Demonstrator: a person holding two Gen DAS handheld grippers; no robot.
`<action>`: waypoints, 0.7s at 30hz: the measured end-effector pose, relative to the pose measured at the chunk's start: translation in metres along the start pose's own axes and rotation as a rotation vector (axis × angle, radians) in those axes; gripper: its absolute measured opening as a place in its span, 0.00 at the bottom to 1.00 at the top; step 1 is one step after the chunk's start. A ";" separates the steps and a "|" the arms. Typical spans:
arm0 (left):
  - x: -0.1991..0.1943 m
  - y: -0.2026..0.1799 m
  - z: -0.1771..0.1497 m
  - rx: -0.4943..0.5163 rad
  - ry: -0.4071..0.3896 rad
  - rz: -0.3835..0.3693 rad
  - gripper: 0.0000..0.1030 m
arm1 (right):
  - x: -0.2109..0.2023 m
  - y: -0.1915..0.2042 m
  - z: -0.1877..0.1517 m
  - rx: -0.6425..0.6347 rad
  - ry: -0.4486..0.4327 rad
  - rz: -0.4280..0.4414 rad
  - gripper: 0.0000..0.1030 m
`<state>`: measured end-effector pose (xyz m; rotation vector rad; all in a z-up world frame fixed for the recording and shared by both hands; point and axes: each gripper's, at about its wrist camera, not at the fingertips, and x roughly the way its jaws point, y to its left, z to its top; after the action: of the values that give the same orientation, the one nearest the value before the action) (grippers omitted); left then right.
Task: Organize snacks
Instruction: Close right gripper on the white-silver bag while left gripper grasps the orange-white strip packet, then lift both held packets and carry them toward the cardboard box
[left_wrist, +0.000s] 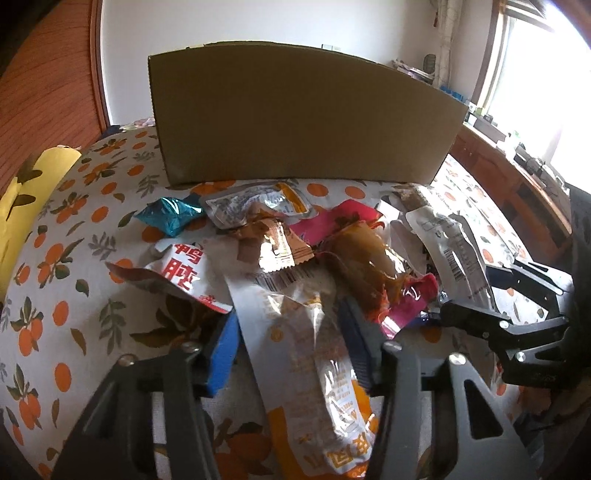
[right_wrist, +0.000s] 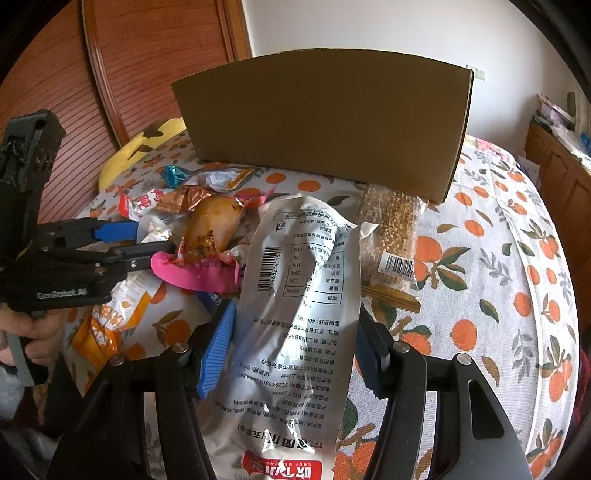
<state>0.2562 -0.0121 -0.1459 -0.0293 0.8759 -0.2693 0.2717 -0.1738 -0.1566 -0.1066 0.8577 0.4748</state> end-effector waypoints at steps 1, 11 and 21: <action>-0.002 0.001 0.001 0.002 -0.004 -0.002 0.42 | 0.000 0.000 0.000 0.001 -0.001 0.002 0.60; -0.025 -0.004 -0.010 0.050 -0.034 -0.009 0.37 | -0.002 0.000 -0.002 -0.001 -0.004 0.002 0.60; -0.063 -0.005 -0.014 0.065 -0.150 -0.009 0.33 | -0.010 -0.002 -0.002 -0.004 -0.055 -0.005 0.59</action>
<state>0.2061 -0.0002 -0.1061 0.0066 0.7183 -0.2998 0.2654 -0.1798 -0.1511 -0.0991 0.8027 0.4726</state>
